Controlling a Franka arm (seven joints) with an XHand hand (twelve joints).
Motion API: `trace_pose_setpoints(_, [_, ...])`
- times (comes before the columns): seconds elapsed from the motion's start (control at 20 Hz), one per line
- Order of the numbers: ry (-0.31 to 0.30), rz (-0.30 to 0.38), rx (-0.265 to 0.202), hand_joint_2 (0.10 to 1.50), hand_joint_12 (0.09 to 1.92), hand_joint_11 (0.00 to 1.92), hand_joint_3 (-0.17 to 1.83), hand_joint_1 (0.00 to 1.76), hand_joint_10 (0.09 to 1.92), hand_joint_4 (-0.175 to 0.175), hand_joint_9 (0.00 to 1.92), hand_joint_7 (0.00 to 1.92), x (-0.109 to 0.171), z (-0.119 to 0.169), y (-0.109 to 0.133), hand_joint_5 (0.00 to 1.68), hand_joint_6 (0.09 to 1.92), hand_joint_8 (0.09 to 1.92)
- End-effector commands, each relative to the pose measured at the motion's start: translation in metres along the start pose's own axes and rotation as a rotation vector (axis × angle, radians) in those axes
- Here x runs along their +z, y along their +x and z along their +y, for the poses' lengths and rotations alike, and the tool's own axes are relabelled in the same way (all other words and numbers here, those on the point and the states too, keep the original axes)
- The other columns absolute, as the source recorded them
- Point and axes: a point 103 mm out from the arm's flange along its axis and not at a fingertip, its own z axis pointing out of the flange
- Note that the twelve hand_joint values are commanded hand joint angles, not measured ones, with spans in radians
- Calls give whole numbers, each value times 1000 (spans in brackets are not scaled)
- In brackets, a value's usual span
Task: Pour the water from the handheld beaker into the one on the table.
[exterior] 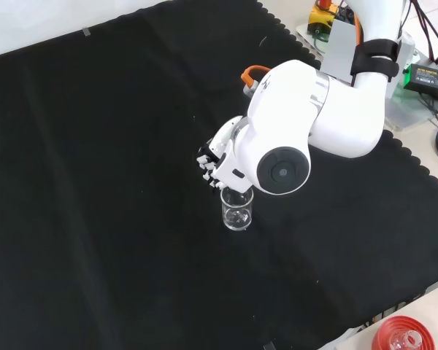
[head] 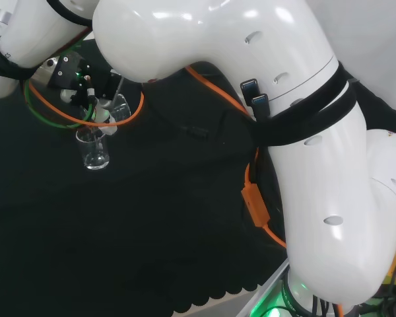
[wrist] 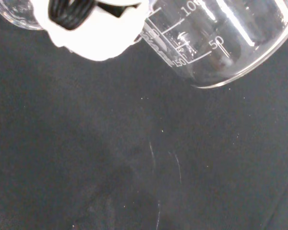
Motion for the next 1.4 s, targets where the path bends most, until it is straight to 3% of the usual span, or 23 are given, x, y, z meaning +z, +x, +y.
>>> trace_pose_setpoints(0.05, [4,3,1,1117,915,1058,-175,1296,984,-175,1328,1288,0,0,0,998,931,730])
trace_pose_setpoints(1.4, [15,5,4,1118,914,1059,-175,1296,984,-175,1327,1287,2,2,-2,996,935,731])
